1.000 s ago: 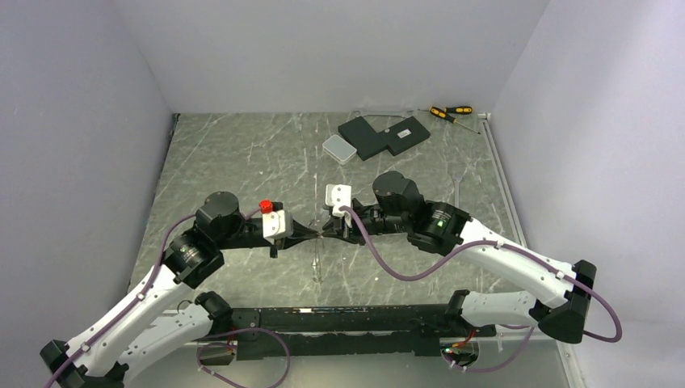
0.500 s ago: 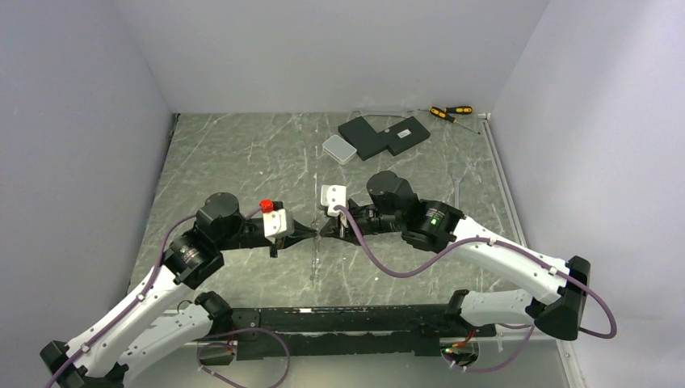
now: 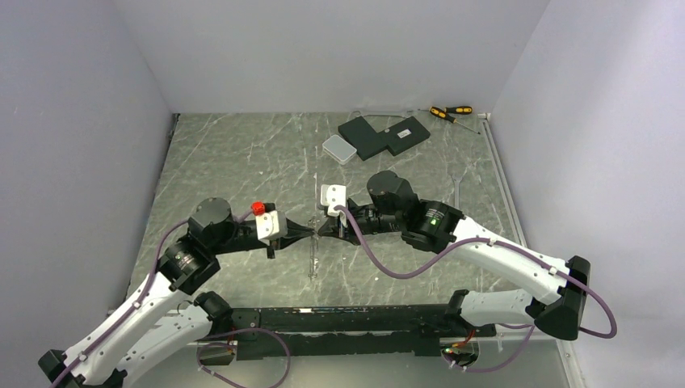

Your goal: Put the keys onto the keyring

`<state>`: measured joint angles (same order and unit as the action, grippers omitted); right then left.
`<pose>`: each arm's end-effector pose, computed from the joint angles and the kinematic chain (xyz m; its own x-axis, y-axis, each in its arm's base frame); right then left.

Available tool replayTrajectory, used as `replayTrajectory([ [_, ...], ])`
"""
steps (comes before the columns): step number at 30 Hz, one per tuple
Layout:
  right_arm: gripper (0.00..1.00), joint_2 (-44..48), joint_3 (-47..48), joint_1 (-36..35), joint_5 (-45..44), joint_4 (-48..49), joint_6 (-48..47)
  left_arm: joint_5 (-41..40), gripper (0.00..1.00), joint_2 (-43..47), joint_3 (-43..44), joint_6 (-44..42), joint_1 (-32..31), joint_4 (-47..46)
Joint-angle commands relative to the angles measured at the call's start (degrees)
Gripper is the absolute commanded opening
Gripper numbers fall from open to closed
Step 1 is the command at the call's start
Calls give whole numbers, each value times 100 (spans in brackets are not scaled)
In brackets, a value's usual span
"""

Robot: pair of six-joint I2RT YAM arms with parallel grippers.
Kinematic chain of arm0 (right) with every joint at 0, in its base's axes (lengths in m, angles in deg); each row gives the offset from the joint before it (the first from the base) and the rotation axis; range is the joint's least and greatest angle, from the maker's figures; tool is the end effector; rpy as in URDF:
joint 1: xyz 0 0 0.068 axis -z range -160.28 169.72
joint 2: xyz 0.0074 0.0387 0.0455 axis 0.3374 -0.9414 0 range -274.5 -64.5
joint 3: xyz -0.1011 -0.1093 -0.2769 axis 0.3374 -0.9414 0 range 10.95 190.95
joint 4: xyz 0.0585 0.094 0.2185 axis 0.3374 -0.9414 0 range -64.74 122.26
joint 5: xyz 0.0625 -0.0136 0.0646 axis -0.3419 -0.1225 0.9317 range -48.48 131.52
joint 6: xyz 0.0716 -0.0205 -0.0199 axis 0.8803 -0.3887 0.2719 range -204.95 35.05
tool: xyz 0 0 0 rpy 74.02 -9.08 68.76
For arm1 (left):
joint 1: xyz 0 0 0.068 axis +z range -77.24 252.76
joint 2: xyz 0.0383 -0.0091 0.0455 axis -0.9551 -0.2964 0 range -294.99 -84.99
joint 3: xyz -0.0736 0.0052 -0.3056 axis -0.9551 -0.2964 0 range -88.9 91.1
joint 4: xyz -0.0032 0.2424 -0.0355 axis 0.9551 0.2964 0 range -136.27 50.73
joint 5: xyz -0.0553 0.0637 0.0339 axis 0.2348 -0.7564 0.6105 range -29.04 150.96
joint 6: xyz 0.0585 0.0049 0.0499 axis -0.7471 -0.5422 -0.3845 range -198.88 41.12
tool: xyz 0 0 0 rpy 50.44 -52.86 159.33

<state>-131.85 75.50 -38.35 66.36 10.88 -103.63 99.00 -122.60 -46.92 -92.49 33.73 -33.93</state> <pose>0.1107 0.2298 0.3907 0.1064 -0.3788 -0.9193 -0.9910 0.0353 -0.1293 0.0706 -0.1092 0.3605 0.1237 0.1384 -0.9826 0.9681 0.2006 0.1501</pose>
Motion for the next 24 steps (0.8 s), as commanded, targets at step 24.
replayTrajectory([
  [24,43,362,-224,82,49,918,273,215,0,204,4,344,220,-860],
])
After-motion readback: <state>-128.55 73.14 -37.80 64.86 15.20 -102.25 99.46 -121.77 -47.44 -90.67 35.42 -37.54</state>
